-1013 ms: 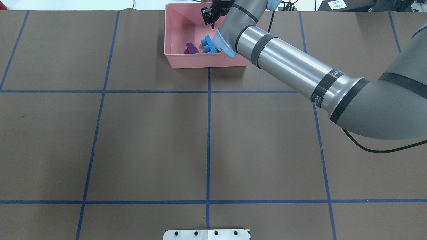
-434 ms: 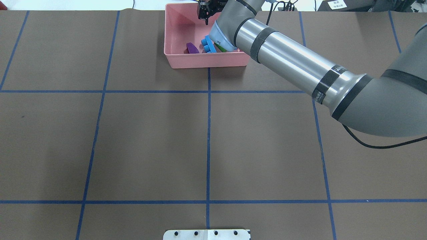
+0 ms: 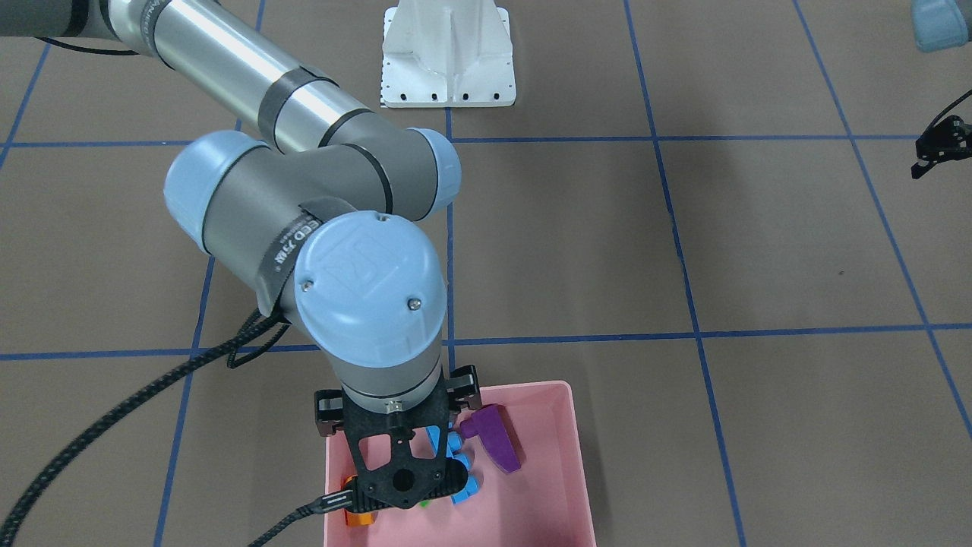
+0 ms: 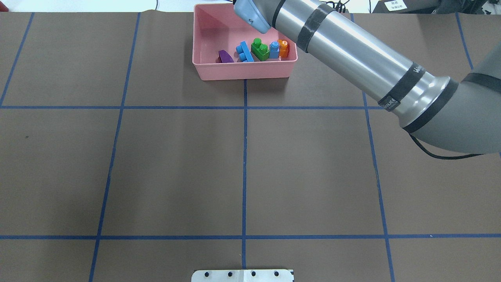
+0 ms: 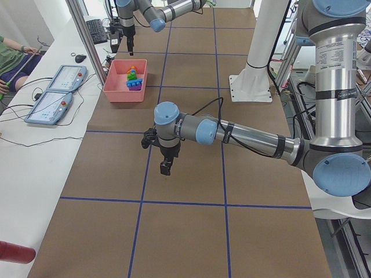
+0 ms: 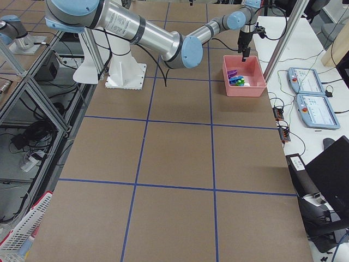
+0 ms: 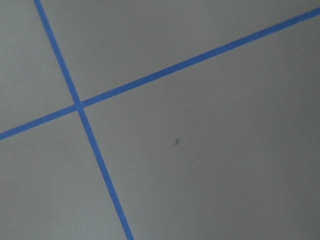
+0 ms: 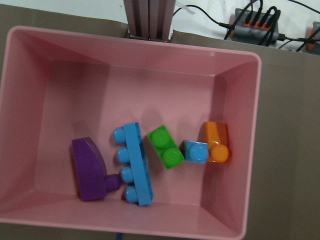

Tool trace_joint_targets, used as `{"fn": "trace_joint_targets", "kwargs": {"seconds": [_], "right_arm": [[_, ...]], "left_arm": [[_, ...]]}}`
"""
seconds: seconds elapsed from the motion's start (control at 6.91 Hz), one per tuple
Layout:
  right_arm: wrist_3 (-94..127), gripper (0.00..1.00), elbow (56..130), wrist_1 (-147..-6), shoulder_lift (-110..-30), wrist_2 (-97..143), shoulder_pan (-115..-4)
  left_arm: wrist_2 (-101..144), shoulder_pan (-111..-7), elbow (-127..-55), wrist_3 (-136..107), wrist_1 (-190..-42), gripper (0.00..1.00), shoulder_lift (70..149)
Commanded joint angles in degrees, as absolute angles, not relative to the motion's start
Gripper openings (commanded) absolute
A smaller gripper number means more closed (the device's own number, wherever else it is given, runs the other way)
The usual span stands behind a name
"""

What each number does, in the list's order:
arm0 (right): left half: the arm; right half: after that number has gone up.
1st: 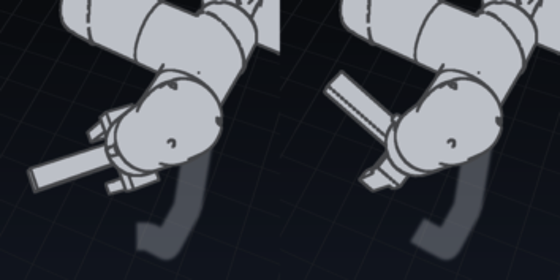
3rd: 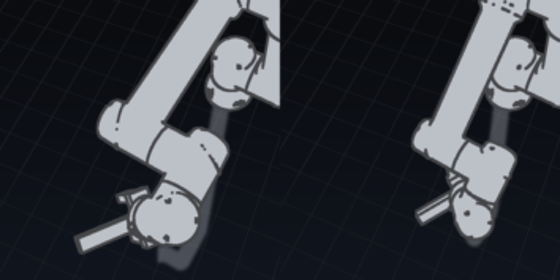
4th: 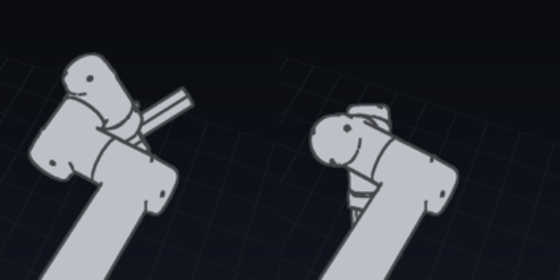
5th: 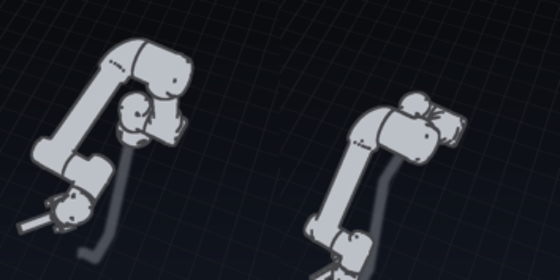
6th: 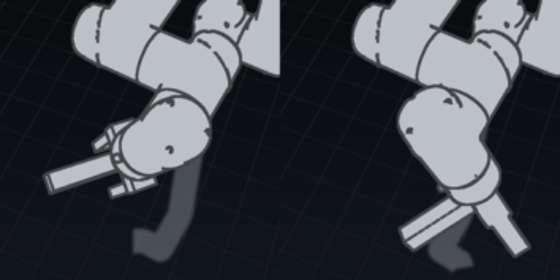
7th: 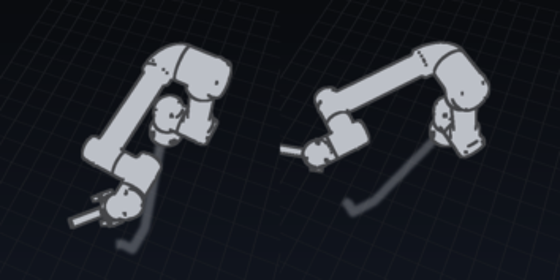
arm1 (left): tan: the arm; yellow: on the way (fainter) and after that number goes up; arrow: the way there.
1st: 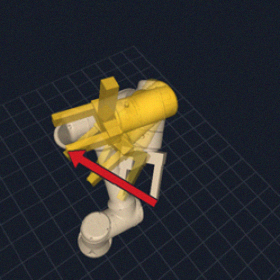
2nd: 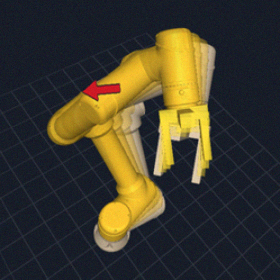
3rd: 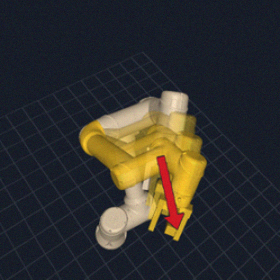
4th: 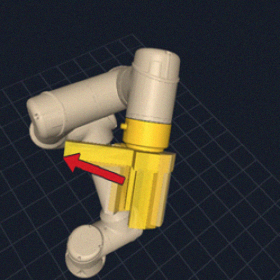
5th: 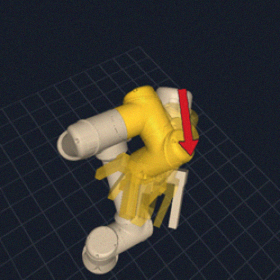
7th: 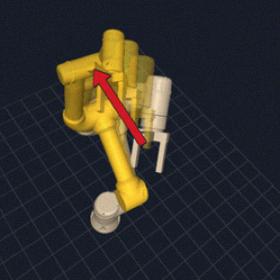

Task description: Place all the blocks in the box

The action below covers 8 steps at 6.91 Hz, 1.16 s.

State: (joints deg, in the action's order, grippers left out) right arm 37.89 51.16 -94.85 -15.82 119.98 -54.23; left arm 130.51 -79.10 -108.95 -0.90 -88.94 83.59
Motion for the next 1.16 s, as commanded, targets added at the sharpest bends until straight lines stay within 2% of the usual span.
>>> {"fn": "trace_joint_targets", "kwargs": {"seconds": [0.0,0.43,0.72,0.87,1.01], "right_arm": [[27.3,1.00,71.1,-109.0,-27.7,121.0,-58.0],[19.1,1.00,94.6,-109.8,-51.6,123.1,-61.8],[17.7,1.00,111.8,-109.1,-71.8,124.4,-64.5],[10.2,1.00,115.5,-109.1,-78.8,124.5,-68.6],[2.5,1.00,116.1,-109.1,-84.5,126.0,-73.2]], "left_arm": [[131.0,-85.5,-109.3,2.5,-88.5,1.00,79.8],[131.0,-89.0,-109.6,5.5,-88.9,1.00,76.1],[131.5,-90.1,-109.9,5.1,-88.4,1.00,76.8],[135.6,-90.2,-110.1,5.5,-88.9,1.00,76.5],[136.7,-90.3,-109.8,5.5,-89.1,1.00,76.6]]}}
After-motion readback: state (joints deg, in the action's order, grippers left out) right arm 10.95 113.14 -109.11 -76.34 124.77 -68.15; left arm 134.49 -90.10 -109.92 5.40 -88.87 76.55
